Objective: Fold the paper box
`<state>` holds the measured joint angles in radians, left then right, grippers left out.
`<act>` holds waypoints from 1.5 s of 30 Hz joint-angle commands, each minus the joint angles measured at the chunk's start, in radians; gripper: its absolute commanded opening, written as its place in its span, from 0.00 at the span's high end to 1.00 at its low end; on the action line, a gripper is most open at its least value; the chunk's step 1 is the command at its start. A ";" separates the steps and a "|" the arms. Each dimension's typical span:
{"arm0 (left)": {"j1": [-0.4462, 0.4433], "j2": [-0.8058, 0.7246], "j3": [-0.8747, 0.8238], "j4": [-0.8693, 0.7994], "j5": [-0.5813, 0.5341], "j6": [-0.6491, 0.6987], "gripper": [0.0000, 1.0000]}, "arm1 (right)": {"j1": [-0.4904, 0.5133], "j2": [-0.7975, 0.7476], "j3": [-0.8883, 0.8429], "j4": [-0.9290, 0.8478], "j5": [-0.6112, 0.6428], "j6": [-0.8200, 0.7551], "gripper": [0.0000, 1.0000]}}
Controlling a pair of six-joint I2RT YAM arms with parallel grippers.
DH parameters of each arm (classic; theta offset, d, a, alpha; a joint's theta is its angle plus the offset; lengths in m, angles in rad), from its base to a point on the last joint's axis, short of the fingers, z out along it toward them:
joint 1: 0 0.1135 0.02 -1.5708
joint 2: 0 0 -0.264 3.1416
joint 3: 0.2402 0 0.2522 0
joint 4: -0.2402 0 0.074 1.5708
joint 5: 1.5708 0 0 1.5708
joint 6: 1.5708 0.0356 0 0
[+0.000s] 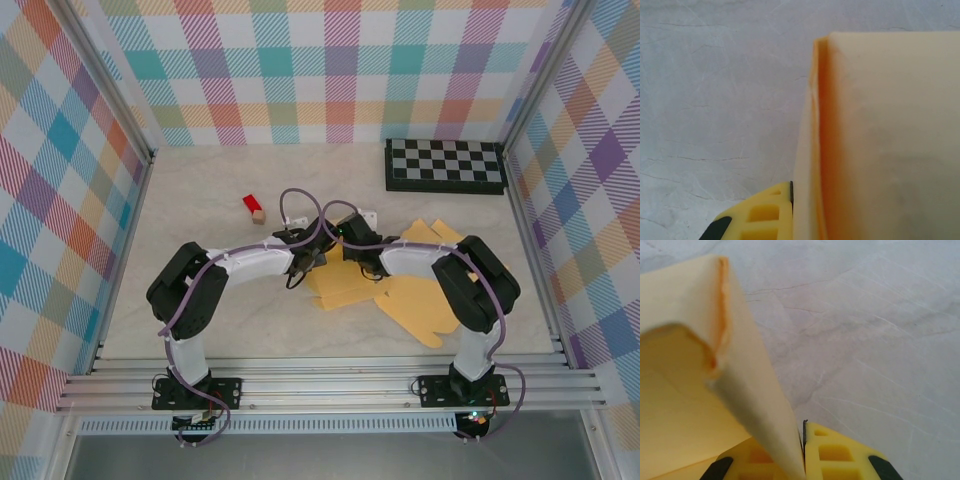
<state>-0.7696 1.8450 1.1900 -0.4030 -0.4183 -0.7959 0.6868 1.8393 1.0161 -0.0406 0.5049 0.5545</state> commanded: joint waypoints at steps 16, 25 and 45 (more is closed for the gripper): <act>0.000 0.017 0.011 -0.134 -0.168 -0.039 1.00 | -0.033 -0.136 -0.203 0.195 -0.228 -0.088 0.71; 0.000 0.023 -0.027 -0.069 -0.223 0.016 1.00 | -0.089 -0.322 -0.243 0.126 -0.411 -0.148 0.62; -0.028 -0.051 -0.406 0.795 -0.436 0.353 1.00 | -0.216 -0.209 0.108 -0.114 -0.743 0.037 0.62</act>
<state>-0.7849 1.7996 0.8021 0.2432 -0.7864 -0.5060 0.4576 1.6035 1.0946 -0.1173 -0.1814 0.5434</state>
